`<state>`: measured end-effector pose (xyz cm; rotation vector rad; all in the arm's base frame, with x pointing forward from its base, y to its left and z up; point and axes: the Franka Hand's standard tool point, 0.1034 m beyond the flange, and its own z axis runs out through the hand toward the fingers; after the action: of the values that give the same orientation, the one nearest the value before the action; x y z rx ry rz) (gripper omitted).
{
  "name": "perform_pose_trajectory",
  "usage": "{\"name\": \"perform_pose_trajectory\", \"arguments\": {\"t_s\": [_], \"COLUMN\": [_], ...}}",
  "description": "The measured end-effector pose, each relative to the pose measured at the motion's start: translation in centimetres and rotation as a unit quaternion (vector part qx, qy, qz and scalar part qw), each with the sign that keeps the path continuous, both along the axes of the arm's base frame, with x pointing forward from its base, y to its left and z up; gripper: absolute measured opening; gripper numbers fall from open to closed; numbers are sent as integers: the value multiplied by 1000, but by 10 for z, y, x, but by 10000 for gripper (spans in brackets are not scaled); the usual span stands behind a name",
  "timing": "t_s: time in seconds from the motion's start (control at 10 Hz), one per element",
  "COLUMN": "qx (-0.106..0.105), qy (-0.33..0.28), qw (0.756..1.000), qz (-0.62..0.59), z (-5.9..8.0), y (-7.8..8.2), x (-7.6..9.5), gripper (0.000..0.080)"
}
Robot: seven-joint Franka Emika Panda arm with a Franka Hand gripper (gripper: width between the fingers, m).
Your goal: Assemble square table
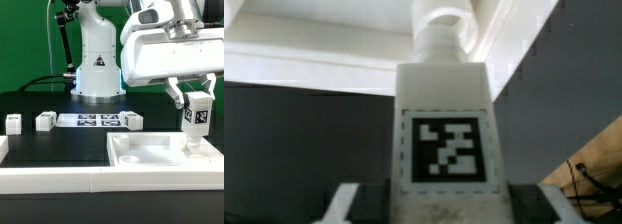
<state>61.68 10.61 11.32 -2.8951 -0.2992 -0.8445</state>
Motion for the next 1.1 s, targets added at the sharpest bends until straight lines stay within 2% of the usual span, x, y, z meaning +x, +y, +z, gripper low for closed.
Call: {"name": "perform_pose_trajectory", "arguments": {"t_s": [0.6,1.1], "qx": [4,4], "qy": [7,1], "qw": [1000,1000], "qz": [1,1], "z": [-15,-16], "y": [5,9], "x": [3,3], "gripper": [290,290]}}
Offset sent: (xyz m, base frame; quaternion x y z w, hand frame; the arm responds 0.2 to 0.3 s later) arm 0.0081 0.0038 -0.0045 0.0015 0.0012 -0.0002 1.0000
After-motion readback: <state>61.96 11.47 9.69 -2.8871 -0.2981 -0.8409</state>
